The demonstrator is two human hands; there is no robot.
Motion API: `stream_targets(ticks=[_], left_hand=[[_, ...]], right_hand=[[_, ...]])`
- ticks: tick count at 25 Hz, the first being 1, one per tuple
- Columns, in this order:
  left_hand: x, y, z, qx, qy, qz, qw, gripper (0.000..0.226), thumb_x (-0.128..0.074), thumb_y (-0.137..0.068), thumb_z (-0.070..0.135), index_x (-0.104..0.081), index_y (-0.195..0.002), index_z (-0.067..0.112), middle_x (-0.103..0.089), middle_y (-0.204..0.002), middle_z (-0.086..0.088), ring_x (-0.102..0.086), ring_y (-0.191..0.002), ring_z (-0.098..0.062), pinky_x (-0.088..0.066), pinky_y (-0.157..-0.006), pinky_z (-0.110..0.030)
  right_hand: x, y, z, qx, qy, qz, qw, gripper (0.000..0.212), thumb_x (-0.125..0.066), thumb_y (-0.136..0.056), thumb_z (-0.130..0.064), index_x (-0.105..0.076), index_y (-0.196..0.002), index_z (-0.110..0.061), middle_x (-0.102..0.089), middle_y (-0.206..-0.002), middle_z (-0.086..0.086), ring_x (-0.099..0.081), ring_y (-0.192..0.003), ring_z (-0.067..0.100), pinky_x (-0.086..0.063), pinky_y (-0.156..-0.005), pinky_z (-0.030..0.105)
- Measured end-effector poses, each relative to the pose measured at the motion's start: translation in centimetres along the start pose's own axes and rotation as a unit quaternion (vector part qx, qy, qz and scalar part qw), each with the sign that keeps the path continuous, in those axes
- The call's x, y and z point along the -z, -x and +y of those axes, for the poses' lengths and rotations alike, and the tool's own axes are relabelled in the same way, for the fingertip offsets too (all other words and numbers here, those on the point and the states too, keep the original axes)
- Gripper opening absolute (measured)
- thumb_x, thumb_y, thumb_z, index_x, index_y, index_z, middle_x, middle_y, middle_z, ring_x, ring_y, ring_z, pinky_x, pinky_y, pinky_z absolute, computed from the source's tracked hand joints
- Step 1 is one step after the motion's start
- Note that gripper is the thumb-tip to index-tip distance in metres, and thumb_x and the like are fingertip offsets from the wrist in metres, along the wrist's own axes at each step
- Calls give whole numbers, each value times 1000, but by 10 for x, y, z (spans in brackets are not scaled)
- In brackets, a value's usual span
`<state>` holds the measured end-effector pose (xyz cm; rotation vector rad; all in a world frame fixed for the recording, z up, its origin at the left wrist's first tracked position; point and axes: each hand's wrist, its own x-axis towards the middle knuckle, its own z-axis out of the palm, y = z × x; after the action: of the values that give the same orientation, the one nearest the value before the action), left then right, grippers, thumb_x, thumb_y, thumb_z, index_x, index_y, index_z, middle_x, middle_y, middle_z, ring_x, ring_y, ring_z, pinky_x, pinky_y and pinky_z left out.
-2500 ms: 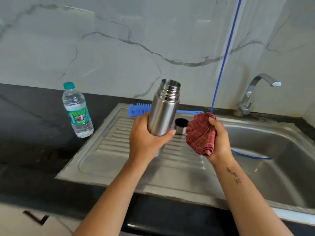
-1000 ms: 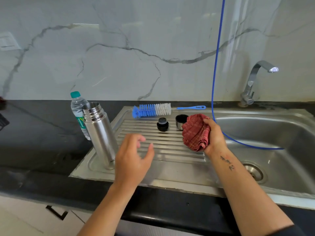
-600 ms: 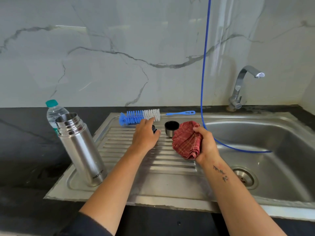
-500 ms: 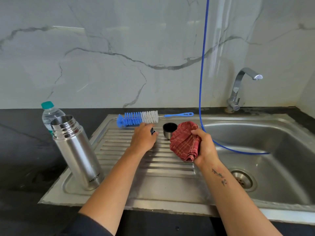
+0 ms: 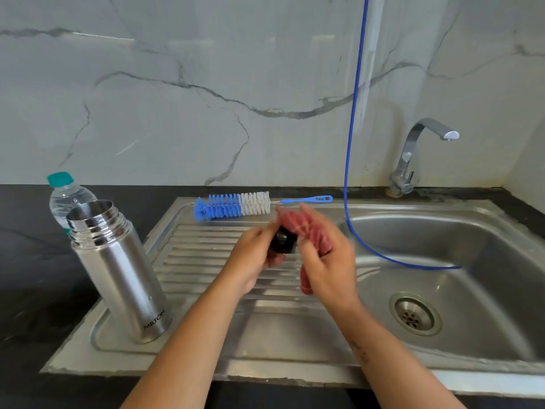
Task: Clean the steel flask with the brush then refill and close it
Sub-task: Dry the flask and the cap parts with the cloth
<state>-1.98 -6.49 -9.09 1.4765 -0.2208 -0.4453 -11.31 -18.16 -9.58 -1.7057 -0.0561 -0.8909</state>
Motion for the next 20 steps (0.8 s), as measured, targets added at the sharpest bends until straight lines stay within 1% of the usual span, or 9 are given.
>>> stream_targets(ticks=[2,3,6,9,11,13,15,17,20], left_hand=[[-3,2,2,-1,8,-24,1000,37,-58,-103,36,-73,-96,4,-76,-88,-14,-73,-77,-22,-58,-73,-36],[-4,4,3,-13,16,-27,999,36,-58,-103,34,-74,-100,1,-77,-94,-16,-74,-85,-24,-60,-78,-37],[-6,8,0,-133,-17,-2,991,30,-64,-100,35,-74,-106,8,-78,-96,-9,-75,-91,-22,-61,-79,-37],[-11,13,-7,-242,-124,12,962,27,-64,-95,43,-73,-111,23,-76,-102,5,-72,-99,-13,-59,-90,-39],[-14,16,-9,-284,-163,22,945,24,-65,-96,38,-71,-115,25,-74,-107,11,-70,-103,-6,-58,-92,-36],[-13,14,-11,-333,-196,49,921,26,-67,-97,32,-69,-121,22,-72,-112,12,-68,-107,-4,-57,-91,-34],[-10,8,-13,-369,-221,88,898,32,-70,-95,31,-68,-125,19,-70,-117,9,-65,-110,-3,-57,-91,-34],[-10,3,-16,-381,-224,119,889,35,-74,-94,28,-68,-126,18,-69,-119,7,-64,-112,-3,-57,-91,-35],[-10,0,-17,-352,-176,134,909,35,-77,-91,29,-68,-124,21,-70,-120,9,-66,-112,-8,-59,-90,-38]], right_hand=[[-8,6,7,84,129,-52,987,53,-60,-86,0,-63,-137,-14,-65,-137,-7,-59,-128,7,-48,-108,31],[-10,6,7,90,140,-56,985,55,-60,-85,3,-64,-137,-13,-63,-140,-8,-53,-135,4,-41,-113,26],[-10,3,-2,5,81,-9,997,47,-57,-92,3,-68,-131,-21,-72,-121,-10,-67,-111,2,-51,-95,20],[-7,-3,0,-129,9,62,990,24,-55,-102,-16,-77,-107,-26,-77,-90,1,-72,-86,10,-57,-79,33],[-6,-5,1,-194,-31,77,978,26,-55,-103,-27,-77,-93,-20,-75,-85,13,-69,-77,18,-58,-75,45],[-7,-3,2,-230,-94,79,965,29,-55,-101,-34,-76,-92,-17,-74,-89,23,-72,-83,32,-58,-83,58],[-9,-3,-2,-264,-178,90,944,29,-55,-101,-31,-78,-96,-15,-75,-96,25,-73,-95,42,-57,-91,61],[-10,-3,-4,-282,-230,98,926,27,-55,-103,-23,-79,-99,-12,-75,-102,24,-72,-100,44,-56,-94,58],[-13,1,-9,-237,-222,101,941,27,-53,-105,-19,-79,-100,-15,-76,-96,18,-72,-91,35,-60,-84,47]])
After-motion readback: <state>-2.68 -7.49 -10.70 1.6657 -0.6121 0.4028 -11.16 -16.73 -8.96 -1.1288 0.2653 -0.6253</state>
